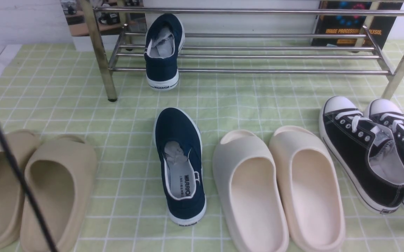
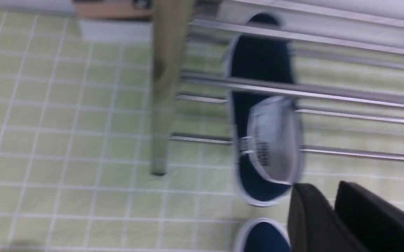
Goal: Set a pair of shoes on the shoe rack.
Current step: Use the left arm to grab the shoe closest to it
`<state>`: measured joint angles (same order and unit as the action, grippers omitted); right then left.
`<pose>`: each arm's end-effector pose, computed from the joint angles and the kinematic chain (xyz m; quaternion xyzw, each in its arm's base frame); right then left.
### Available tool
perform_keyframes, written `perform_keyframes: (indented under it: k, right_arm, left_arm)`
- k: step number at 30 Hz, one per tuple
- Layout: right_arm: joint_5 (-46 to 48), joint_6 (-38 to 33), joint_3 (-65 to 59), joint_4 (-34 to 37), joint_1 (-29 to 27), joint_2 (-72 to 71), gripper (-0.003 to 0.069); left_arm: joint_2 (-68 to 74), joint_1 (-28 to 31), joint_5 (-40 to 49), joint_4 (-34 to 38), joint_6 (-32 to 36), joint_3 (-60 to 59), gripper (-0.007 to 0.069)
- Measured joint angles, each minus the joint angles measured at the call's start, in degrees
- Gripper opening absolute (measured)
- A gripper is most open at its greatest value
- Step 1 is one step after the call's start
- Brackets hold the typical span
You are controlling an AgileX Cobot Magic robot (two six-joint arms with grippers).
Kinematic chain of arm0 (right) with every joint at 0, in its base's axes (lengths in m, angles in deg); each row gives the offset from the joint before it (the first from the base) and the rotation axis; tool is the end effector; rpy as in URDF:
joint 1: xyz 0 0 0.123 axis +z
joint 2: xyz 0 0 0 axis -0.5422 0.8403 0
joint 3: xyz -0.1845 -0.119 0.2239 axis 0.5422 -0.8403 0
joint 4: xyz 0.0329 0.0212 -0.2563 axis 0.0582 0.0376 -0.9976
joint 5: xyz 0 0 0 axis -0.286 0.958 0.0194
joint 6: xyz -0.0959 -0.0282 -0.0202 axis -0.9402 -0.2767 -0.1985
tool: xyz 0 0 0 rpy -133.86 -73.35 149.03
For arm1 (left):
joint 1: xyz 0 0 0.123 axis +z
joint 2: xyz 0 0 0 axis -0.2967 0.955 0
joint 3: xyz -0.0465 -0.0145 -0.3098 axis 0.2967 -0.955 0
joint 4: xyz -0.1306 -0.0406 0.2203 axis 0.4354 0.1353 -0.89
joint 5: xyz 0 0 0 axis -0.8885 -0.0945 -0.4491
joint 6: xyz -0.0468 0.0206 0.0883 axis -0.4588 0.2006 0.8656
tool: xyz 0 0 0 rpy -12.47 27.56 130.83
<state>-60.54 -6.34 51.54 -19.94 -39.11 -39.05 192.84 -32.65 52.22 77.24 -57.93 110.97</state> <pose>0.0412 -0.0070 0.1701 0.0759 0.8014 -0.0238 0.5929 0.3840 -0.1009 0.5202 -0.0136 0.8922 -0.1015 0.4398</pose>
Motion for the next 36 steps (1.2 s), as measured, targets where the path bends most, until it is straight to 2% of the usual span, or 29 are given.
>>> perform_keyframes:
  k: [1,2,4,7,10,11,13,18,21,27,33,36]
  right_arm:
    - [0.0,0.0,0.0,0.0,0.0,0.0,0.0239]
    - [0.0,0.0,0.0,0.0,0.0,0.0,0.0239]
    - [0.0,0.0,0.0,0.0,0.0,0.0,0.0239]
    - [0.0,0.0,0.0,0.0,0.0,0.0,0.0239]
    - [0.0,0.0,0.0,0.0,0.0,0.0,0.0239]
    - [0.0,0.0,0.0,0.0,0.0,0.0,0.0239]
    - [0.0,0.0,0.0,0.0,0.0,0.0,0.0239]
    - [0.0,0.0,0.0,0.0,0.0,0.0,0.0239]
    - [0.0,0.0,0.0,0.0,0.0,0.0,0.0239]
    - [0.0,0.0,0.0,0.0,0.0,0.0,0.0239]
    - [0.0,0.0,0.0,0.0,0.0,0.0,0.0239]
    - [0.0,0.0,0.0,0.0,0.0,0.0,0.0239]
  left_arm:
    - [0.0,0.0,0.0,0.0,0.0,0.0,0.0078]
    - [-2.97,-1.55,0.0,0.63,0.65,-0.94,0.0029]
    - [-6.72,-3.78,0.0,0.57,1.11,-3.67,-0.0013]
    - [-12.22,-7.3,0.0,-0.63,1.35,-10.04,-0.0013]
    - [-20.31,-12.6,0.0,-4.22,0.79,-24.38,-0.0013]
    - [-20.72,-12.85,0.0,-4.41,0.66,-25.33,-0.0013]
    - [-25.47,-15.5,0.0,-5.57,-1.72,-39.0,-0.0013]
    - [-27.45,-16.35,0.0,-4.71,-6.89,-58.2,-0.0013]
    - [-26.83,-16.34,-2.93,-3.38,-9.0,-67.66,-0.0013]
    - [-24.18,-16.34,-13.48,-1.94,-10.26,-73.71,-0.0013]
    - [-20.52,-16.34,-18.7,-1.89,-10.64,-73.77,-0.0012]
    - [-18.05,-16.34,-20.79,-1.16,-12.02,-72.93,0.0051]
